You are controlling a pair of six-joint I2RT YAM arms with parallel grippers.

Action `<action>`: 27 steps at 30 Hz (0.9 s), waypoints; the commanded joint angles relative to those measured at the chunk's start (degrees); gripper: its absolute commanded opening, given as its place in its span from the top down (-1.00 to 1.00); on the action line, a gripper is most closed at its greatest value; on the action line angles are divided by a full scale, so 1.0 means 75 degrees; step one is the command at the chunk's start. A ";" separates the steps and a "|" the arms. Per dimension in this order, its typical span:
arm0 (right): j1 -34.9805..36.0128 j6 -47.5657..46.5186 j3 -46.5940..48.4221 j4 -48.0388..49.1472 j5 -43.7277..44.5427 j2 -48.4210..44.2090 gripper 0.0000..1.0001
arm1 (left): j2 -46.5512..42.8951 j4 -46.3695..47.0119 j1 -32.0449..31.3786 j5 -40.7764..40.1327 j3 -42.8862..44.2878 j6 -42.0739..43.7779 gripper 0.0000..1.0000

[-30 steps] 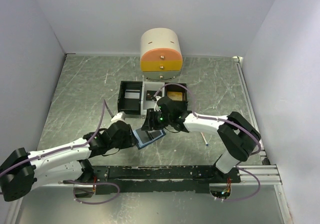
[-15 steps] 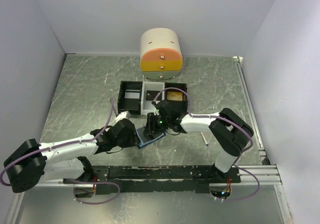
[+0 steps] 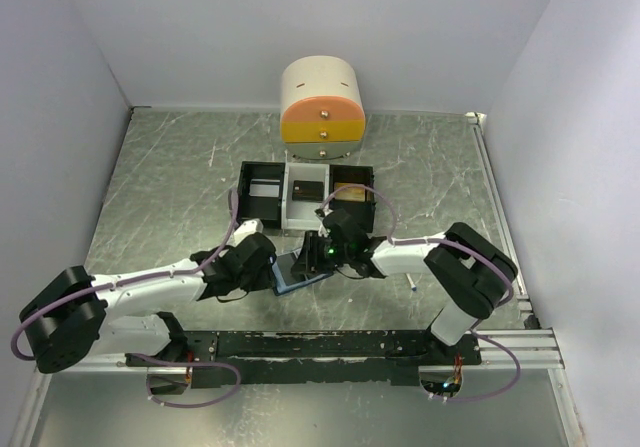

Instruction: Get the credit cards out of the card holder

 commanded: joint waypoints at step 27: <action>0.0000 0.1589 -0.0949 0.1589 -0.0347 -0.0106 0.43 | -0.1782 0.0291 -0.0064 -0.0263 -0.0199 0.0188 -0.06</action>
